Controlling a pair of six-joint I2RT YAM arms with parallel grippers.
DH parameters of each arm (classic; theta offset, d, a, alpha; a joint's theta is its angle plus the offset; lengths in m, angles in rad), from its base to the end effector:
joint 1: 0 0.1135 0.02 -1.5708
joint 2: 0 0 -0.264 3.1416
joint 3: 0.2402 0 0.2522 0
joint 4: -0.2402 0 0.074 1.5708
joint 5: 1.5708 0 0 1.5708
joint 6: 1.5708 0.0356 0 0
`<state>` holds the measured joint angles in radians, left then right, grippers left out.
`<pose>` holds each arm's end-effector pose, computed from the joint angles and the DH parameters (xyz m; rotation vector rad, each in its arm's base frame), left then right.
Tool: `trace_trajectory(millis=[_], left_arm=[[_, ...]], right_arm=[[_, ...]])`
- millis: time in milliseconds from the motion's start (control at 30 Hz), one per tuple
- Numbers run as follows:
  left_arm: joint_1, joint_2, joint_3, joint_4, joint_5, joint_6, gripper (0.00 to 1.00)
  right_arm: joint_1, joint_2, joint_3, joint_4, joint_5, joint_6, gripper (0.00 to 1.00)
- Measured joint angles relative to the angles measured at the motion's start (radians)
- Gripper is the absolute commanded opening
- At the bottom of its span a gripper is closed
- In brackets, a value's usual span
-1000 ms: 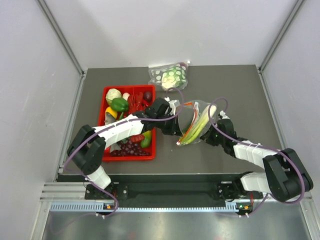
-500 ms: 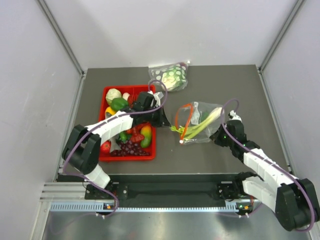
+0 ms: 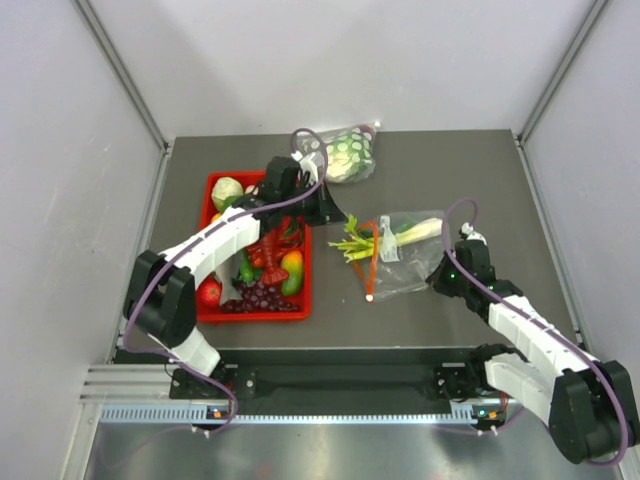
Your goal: Open the zip-top bag and remove the fake food
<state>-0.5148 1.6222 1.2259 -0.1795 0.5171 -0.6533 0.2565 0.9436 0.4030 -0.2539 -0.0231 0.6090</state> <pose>0.3140 -0.1978 0.2808 0.1704 2.3174 -1.1962 0.1766 0.0472 0.1744 0.4114 2.3748 0.4385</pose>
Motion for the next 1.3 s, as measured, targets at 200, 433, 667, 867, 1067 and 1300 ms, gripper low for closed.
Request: trace_trajectory(millis=[200,433,667,867,1067,1300], left_arm=[[0.000,0.000,0.020,-0.010,0.045,0.000,0.00],[0.000,-0.024,0.012,-0.097,0.124,0.065,0.00],[0.000,-0.141,-0.016,-0.217,0.206,0.158,0.00],[0.000,-0.242,-0.080,-0.271,0.259,0.208,0.00],[0.000,-0.273,-0.134,-0.301,0.319,0.224,0.00],[0.000,-0.332,-0.136,-0.314,0.443,0.253,0.00]], right_arm=[[-0.008,0.000,0.005,-0.008,0.015,0.000,0.00],[-0.032,0.000,0.021,-0.036,0.027,0.003,0.00],[-0.064,0.036,0.044,-0.040,0.030,0.005,0.00],[-0.083,0.071,0.045,-0.039,0.030,0.016,0.00],[-0.099,0.093,0.074,-0.047,0.039,0.023,0.00],[-0.116,0.136,0.103,-0.039,0.049,0.023,0.00]])
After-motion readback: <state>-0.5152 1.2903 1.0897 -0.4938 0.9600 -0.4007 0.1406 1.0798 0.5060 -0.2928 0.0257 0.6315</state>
